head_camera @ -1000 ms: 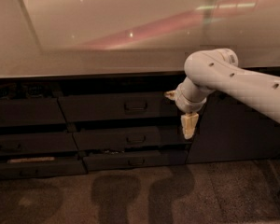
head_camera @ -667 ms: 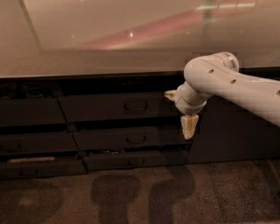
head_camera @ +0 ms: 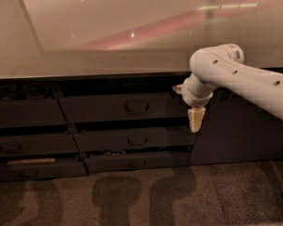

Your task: Open top drawer

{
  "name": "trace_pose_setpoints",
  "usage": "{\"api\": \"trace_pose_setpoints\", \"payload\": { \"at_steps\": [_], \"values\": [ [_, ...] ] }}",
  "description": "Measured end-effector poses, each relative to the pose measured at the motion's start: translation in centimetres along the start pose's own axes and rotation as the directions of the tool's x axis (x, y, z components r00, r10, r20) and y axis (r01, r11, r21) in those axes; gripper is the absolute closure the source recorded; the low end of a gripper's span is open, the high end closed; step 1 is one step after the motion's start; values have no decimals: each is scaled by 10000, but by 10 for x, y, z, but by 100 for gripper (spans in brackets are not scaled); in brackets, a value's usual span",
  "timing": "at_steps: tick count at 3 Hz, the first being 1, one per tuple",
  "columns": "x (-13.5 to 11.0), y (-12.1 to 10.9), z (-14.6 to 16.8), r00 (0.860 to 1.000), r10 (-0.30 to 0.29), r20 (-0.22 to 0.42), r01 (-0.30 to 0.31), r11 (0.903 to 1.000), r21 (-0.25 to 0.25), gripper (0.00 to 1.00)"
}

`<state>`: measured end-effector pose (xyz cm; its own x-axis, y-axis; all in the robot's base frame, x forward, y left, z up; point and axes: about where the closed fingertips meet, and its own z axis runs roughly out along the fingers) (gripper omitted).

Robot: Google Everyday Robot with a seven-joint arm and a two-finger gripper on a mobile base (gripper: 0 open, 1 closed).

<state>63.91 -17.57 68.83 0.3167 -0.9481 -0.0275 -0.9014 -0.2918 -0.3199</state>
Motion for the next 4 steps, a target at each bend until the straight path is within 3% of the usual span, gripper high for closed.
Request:
{"api": "trace_pose_setpoints", "payload": {
  "at_steps": [1,3,4],
  "values": [
    [0,0,0,10000,1,2,-1,10000,-2,0],
    [24,7,40,9910,511,1238,-396,9949,-929,0],
    [24,7,40,9909,510,1242,-395,9949,-929,0]
  ]
}}
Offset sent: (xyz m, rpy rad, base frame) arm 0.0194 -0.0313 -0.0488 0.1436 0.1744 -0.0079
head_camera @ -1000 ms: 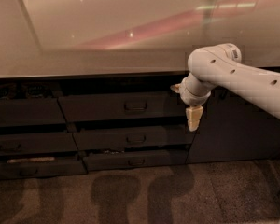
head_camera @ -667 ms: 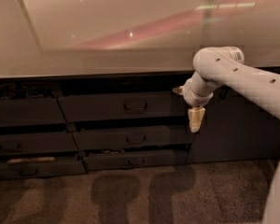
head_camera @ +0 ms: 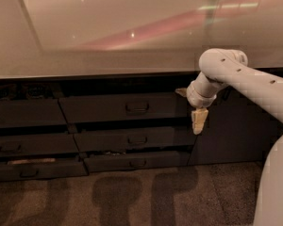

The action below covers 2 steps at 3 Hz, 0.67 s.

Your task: Open top drawer

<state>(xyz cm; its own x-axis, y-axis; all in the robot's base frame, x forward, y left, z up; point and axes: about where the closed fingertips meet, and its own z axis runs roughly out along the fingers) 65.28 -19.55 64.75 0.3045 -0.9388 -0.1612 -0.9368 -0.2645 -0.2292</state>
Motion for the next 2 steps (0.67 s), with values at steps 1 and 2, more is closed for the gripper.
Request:
{"api": "trace_pose_setpoints", "payload": {
  "at_steps": [1,2],
  "values": [
    [-8,-2,8,9934,-309,1106,325,9994,-119,0],
    [-13,-9,6,9873,-598,1468,603,9982,16,0]
  ]
}}
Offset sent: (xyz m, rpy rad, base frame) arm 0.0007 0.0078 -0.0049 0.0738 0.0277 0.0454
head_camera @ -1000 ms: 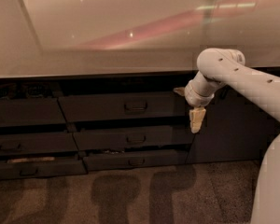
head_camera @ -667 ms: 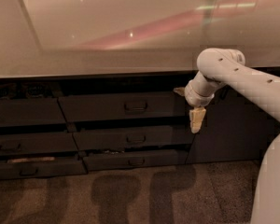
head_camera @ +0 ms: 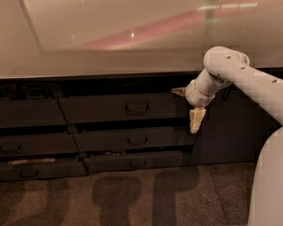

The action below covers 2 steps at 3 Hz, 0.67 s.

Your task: Open top drawer

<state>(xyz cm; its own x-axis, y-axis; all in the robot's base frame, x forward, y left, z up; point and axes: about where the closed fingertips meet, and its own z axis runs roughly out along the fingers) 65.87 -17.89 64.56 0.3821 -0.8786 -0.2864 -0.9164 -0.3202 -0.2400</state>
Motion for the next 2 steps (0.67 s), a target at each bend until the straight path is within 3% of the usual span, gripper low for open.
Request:
{"api": "trace_pose_setpoints", "payload": {
  "at_steps": [1,2],
  "values": [
    [0,0,0,10000,0,0,0,10000,0,0],
    [0,0,0,10000,0,0,0,10000,0,19]
  ]
}}
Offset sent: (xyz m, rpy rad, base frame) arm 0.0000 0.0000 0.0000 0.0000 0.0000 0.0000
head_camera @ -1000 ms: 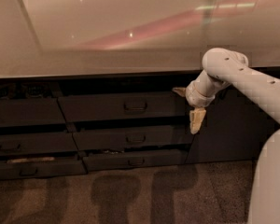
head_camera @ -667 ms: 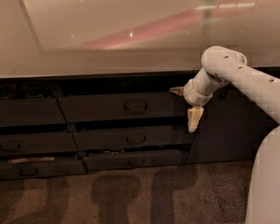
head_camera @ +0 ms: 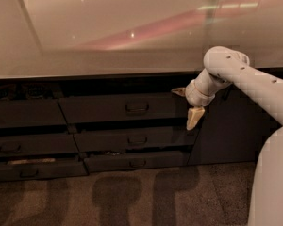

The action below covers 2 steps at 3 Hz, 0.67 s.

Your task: Open top drawer

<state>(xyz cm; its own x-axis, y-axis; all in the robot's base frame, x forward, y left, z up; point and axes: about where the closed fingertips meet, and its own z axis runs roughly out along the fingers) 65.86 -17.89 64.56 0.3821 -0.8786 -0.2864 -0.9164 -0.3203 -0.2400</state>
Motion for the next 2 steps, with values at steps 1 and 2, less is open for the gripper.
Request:
{"api": "trace_pose_setpoints", "payload": {
  "at_steps": [1,2],
  "values": [
    [0,0,0,10000,0,1,0,10000,-1,42],
    [0,0,0,10000,0,1,0,10000,-1,66]
  ]
}}
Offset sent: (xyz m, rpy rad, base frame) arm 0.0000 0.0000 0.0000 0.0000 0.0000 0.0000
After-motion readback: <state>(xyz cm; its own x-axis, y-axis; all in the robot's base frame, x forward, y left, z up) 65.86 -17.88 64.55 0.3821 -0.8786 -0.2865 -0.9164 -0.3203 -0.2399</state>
